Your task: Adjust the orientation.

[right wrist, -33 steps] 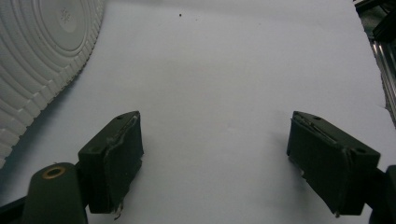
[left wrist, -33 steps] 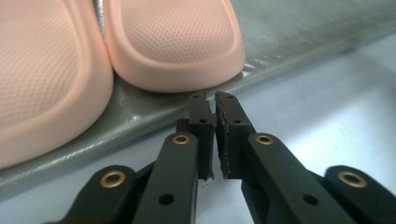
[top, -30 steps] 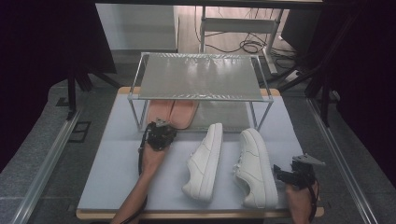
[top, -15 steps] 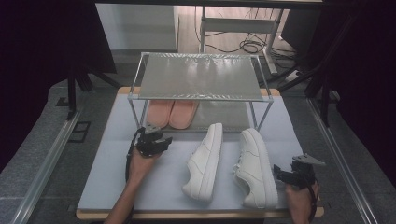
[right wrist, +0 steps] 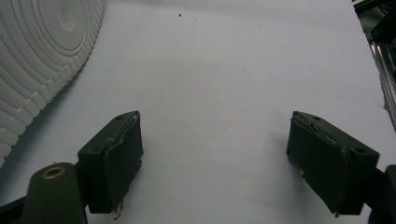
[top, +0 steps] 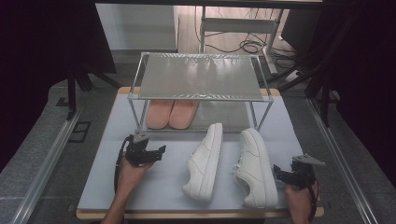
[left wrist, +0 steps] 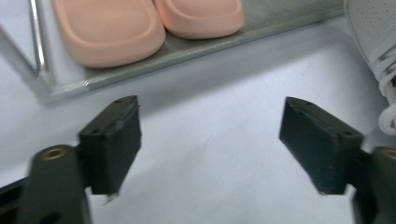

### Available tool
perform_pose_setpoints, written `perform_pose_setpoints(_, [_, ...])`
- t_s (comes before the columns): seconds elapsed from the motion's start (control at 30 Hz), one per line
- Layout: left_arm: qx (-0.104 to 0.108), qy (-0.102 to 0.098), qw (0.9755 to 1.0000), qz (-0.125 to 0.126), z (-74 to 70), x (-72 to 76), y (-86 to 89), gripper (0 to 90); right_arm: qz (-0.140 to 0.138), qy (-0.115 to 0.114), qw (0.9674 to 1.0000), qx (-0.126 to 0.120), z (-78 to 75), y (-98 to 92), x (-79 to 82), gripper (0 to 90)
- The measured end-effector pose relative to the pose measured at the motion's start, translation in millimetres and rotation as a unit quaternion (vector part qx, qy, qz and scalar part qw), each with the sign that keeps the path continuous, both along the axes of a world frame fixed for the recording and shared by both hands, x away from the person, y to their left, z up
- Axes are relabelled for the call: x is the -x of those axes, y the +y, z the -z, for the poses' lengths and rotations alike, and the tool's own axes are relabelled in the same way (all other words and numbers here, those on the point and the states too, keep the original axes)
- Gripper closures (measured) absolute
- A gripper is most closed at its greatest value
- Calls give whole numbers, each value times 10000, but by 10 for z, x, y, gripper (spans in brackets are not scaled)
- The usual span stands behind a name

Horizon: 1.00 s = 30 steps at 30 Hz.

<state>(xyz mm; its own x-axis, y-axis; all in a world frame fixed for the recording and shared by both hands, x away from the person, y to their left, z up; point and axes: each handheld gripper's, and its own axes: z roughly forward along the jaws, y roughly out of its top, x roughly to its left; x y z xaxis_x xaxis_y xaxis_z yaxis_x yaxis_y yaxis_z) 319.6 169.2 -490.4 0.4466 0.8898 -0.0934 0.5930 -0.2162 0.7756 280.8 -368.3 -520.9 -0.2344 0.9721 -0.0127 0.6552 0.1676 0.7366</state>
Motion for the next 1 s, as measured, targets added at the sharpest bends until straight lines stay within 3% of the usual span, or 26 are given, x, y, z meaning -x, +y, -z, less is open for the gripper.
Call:
perform_pose_setpoints(0.2, [65, 54, 10000, 22, 36, 159, 93, 134, -1, 0, 10000, 0, 0, 0, 0, 188])
perform_pose_setpoints(0.43, [-49, 175, 9998, 49, 150, 378, 196, 127, 5, -6, 10000, -4, 1, 0, -1, 188])
perform_pose_setpoints(0.53, [-224, 228, 9995, 76, 198, 403, 197, 126, 6, 2, 10000, -13, 1, -1, -2, 188])
perform_pose_setpoints(0.7, [-499, 499, 9975, 77, 330, 400, 192, 125, -9, 17, 10000, -32, -1, -6, -3, 188])
perform_pose_setpoints(1.0, [-596, 472, 9971, 63, 339, 403, 169, 121, -98, 51, 9999, -58, -1, 1, -6, 146])
